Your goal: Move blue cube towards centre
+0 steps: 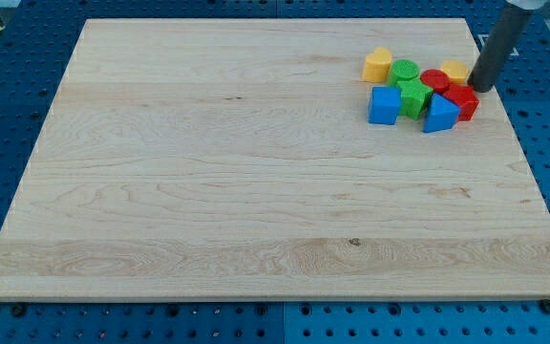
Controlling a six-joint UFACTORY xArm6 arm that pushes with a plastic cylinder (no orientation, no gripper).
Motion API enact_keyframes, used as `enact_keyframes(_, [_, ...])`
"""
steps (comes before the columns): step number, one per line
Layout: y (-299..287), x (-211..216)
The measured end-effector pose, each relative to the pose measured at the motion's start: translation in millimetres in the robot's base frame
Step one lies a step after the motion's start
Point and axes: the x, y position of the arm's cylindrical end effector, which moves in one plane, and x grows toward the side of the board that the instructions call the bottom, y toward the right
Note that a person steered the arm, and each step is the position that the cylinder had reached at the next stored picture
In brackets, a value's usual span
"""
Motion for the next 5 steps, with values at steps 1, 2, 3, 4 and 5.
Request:
enact_keyframes(1, [-30.0,-8.3])
enact_keyframes(2, [-62.5,-14.9])
enact_keyframes(3, [-102.9,-23.8])
enact_keyframes(4, [-139.9,-36.4])
enact_keyframes(5, [-183.2,-44.6])
